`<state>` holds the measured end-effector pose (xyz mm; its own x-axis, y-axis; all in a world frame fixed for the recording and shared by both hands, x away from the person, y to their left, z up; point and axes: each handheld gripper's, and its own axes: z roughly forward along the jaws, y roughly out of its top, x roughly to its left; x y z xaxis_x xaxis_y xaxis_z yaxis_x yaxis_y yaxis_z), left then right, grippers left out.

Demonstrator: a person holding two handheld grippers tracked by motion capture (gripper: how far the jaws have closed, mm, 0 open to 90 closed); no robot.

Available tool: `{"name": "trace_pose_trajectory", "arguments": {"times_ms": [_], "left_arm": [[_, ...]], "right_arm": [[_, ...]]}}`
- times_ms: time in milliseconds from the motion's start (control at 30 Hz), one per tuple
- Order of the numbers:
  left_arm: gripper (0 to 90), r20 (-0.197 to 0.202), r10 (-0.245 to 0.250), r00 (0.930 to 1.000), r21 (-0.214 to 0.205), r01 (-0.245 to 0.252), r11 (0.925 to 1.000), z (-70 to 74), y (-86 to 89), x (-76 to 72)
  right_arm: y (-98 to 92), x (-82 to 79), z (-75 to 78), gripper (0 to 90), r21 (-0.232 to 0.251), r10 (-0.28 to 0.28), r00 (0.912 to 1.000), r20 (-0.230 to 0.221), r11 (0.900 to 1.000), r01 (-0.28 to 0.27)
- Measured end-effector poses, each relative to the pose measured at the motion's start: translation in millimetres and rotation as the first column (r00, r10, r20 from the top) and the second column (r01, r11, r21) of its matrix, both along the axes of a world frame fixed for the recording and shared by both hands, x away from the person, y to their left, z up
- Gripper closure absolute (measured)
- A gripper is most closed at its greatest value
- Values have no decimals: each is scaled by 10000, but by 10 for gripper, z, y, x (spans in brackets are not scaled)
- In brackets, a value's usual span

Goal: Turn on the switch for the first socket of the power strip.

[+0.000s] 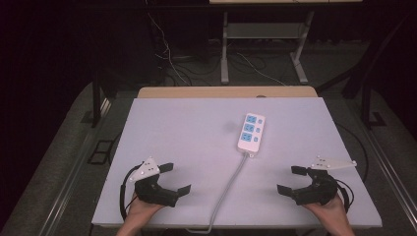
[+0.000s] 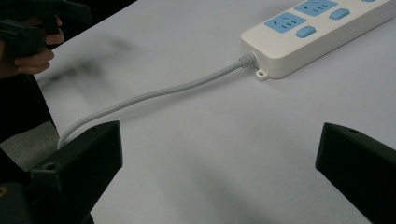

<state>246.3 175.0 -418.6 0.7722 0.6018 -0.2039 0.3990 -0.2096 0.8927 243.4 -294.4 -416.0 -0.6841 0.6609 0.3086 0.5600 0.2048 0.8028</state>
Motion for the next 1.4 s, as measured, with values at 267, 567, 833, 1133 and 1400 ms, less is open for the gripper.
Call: {"name": "trace_pose_trajectory", "arguments": {"times_ms": [267, 567, 833, 1133, 1400], "left_arm": [[0, 19, 20, 10000, -43, -20, 10000, 1, 17, 0], [0, 9, 56, 10000, -42, -56, 10000, 0, 25, 2], [0, 10, 199, 9998, -100, -199, 9998, 2, 46, -3], [0, 28, 270, 9996, -102, -269, 9996, 5, 72, -7], [0, 14, 343, 9994, -124, -343, 9993, 5, 96, -5]], "right_arm": [[-5, 3, -6, 1, -28, -27, 10000, -63, 10000, 27], [-13, 13, -12, 1, 6, -48, 9998, -167, 10000, 48], [-3, 17, 11, 1, -80, -72, 9997, -252, 9999, 70], [8, 37, 78, 1, -373, -75, 9995, -300, 9993, 64], [7, 83, 161, 1, -472, 54, 9994, -348, 9989, -70]]}}
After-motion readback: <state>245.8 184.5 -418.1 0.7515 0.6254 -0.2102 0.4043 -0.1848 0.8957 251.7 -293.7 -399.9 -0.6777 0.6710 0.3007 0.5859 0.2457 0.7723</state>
